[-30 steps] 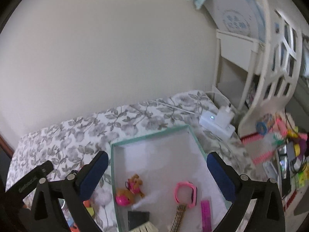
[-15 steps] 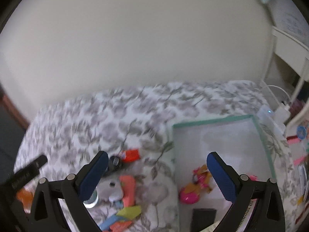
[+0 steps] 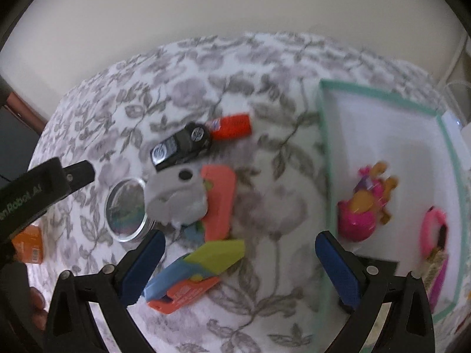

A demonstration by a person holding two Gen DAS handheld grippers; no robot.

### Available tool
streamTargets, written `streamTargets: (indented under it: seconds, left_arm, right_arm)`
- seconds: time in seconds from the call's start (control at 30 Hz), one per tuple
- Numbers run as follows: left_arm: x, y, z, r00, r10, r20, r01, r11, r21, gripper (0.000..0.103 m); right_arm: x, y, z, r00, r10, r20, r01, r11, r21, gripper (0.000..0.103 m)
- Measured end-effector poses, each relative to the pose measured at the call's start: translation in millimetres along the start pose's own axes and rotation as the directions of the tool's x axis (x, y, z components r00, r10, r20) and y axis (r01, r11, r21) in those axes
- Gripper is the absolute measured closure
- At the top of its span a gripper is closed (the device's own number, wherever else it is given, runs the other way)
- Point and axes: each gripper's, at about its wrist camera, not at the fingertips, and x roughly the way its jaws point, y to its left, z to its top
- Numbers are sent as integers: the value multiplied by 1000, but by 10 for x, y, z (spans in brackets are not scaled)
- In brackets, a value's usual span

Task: Organize rigid objects
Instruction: 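Move both tools back over the remaining objects, then grasp bead tin with left tool while right tool grasps orange utility knife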

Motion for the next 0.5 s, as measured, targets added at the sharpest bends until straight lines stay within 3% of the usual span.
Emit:
streamTargets:
  seconds: [0.17, 0.37, 0.5]
  left_arm:
    - [52, 56, -10, 1000, -19, -21, 18, 999, -43, 0]
    - [51, -3, -12, 999, -32, -27, 32, 999, -28, 0]
    - [115, -23, -30, 998, -45, -49, 43, 999, -30, 0]
  right_arm:
    - [139, 20, -100, 998, 19, -55, -18, 1000, 13, 0]
    - [293, 113, -202, 994, 21, -105, -22, 1000, -6, 0]
    - [373, 240, -278, 991, -28, -128, 18, 997, -74, 0]
